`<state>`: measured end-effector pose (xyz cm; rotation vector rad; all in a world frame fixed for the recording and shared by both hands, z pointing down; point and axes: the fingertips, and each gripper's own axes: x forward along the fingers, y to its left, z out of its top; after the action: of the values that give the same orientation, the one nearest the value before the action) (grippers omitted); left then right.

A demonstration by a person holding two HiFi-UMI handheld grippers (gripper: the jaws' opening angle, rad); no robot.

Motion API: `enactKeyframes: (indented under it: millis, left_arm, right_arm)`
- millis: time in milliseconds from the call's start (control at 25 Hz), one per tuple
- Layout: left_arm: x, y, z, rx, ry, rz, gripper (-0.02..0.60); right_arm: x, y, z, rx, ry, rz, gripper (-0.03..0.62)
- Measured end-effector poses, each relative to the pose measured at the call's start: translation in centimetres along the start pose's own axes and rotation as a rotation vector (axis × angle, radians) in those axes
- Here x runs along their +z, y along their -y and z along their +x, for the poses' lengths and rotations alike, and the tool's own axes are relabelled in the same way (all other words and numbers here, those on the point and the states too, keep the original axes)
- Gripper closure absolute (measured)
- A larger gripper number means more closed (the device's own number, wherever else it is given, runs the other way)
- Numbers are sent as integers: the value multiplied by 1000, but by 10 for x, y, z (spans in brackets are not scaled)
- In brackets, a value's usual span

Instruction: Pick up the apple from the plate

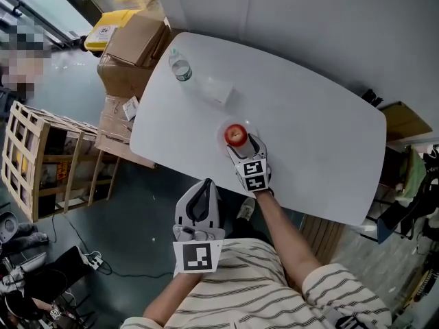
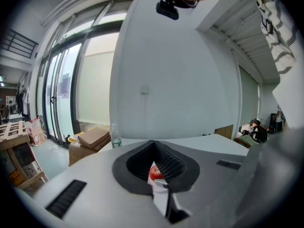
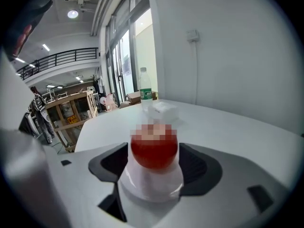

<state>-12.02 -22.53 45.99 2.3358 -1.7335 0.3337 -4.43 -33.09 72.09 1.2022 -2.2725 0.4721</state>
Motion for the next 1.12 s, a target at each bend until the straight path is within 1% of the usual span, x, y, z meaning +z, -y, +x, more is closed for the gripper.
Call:
enactKeyframes:
  millis: [120,240,360,520,720,840,1120]
  left_arm:
    - [-1,-1,1,-5,1,-4,577]
    - [-1,-1,1,-8,1,-5,577]
    - [-2,0,1,-10,1,-2,577]
    - [0,1,1,-5,2,-19,577]
    - [7,3,0,-4,21,-19,577]
    - [12,8,-1,-6,33,-19,577]
    - [18,15,-8,0,55,-24,577]
  right_arm:
    - [-1,0,5,-6,-19,-16,266]
    - [1,1,7,-10,-16,-26,266]
    - [6,5,3,-13,1,-2,266]
    - [14,7,-8,-7,23,38,266]
    - [25,9,-30,-8,48,81,266]
    - [35,9,-44,-1,69,82,266]
    - [69,10,-87,3,135,103,266]
